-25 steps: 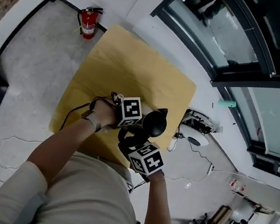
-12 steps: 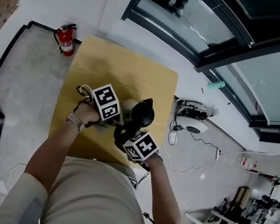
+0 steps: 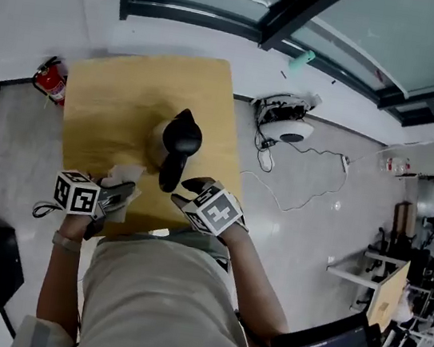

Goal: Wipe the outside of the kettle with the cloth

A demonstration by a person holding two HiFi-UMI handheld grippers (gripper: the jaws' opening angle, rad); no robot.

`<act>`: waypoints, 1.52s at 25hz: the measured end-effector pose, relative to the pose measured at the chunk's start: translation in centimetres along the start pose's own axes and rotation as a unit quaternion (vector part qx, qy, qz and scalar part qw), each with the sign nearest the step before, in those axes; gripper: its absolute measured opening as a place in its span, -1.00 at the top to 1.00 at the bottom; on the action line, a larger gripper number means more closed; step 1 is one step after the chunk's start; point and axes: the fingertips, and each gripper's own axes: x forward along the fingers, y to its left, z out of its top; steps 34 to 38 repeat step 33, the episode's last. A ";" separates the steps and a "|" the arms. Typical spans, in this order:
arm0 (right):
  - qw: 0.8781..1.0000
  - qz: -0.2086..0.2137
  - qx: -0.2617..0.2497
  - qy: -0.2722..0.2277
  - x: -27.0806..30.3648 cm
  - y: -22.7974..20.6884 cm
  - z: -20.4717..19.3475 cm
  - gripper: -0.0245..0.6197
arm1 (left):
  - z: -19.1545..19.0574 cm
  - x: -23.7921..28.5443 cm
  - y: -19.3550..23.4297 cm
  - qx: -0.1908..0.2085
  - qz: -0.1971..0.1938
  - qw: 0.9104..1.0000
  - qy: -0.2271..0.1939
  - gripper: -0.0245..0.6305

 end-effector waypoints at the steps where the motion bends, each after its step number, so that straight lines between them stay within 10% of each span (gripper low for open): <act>1: 1.000 -0.007 0.009 -0.012 -0.9 -0.4 -0.5 0.44 | 0.7 -0.1 -1.0 -0.005 -0.014 0.999 -0.031 0.71; 5: 0.991 -0.041 0.053 -0.112 -5.2 -2.4 -0.9 0.44 | 5.0 -0.8 -5.6 0.004 -0.055 0.986 -0.157 0.69; 10: 0.949 -0.084 0.092 -0.289 -10.9 -5.3 2.1 0.74 | 10.8 -2.5 -11.0 -0.010 -0.099 0.945 -0.313 0.68; 20: 0.883 -0.086 0.151 -0.436 -15.8 -6.7 2.6 0.78 | 13.6 -1.8 -16.3 -0.012 -0.148 0.899 -0.412 0.66; 25: 0.868 -0.118 0.144 -0.460 -17.1 -7.4 2.5 0.78 | 13.5 -0.4 -17.4 -0.003 -0.152 0.907 -0.392 0.67; 29: 0.871 -0.114 0.125 -0.461 -16.9 -6.8 2.4 0.78 | 13.7 0.2 -17.8 -0.019 -0.173 0.895 -0.410 0.67; 38: 0.874 -0.098 0.122 -0.460 -16.4 -6.6 2.4 0.78 | 13.5 0.8 -18.5 -0.013 -0.179 0.898 -0.401 0.67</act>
